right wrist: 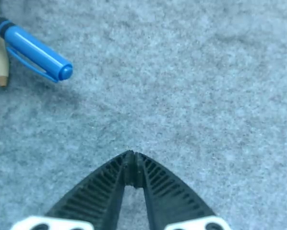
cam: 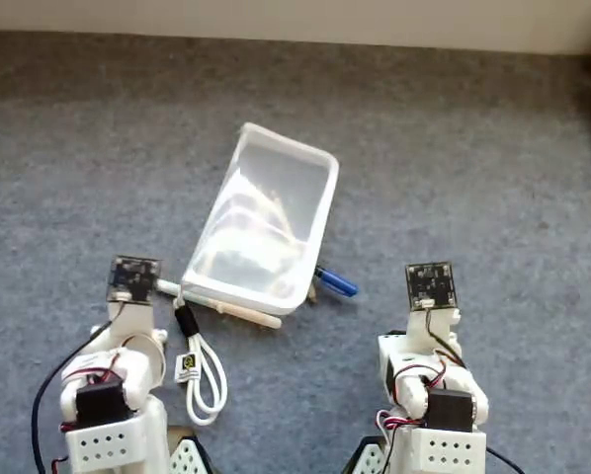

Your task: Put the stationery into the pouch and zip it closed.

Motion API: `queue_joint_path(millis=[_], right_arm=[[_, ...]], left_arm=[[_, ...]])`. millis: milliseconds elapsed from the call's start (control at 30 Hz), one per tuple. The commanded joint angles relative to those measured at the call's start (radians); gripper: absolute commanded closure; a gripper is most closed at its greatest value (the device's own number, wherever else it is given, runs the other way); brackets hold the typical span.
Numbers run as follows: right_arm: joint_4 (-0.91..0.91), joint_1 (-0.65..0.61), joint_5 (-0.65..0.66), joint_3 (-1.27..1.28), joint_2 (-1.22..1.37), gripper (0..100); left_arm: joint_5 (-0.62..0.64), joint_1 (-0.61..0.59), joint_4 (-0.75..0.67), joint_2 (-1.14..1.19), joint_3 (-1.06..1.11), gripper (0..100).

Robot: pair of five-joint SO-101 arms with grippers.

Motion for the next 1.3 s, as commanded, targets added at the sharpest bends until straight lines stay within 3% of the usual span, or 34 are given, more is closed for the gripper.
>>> queue_joint_path(millis=[0, 200, 433, 567, 733, 1067, 1267], right_arm=[[0.007, 0.01, 0.0, 0.143, -0.016, 99.2], [-0.004, 0.012, 0.0, 0.14, -0.016, 99.2], [-0.174, 0.039, 0.005, 0.137, -0.016, 99.2], [-0.22, 0.031, 0.107, 0.081, -0.016, 99.2], [-0.211, 0.024, 0.118, -0.064, -0.016, 99.2], [0.025, -0.231, 0.115, -0.42, -0.016, 98.8], [0.035, -0.36, 0.114, -0.472, -0.015, 98.8]], left_arm=[[-0.008, -0.117, -0.002, -0.008, -0.059, 99], [-0.009, -0.165, -0.041, -0.008, -0.044, 99], [-0.018, -0.239, -0.044, -0.007, -0.01, 99], [-0.098, -0.251, -0.04, -0.007, -0.007, 99], [-0.106, -0.248, -0.044, -0.007, -0.007, 99], [-0.107, -0.251, -0.048, -0.008, -0.013, 99], [-0.107, -0.3, -0.13, -0.008, -0.001, 99]])
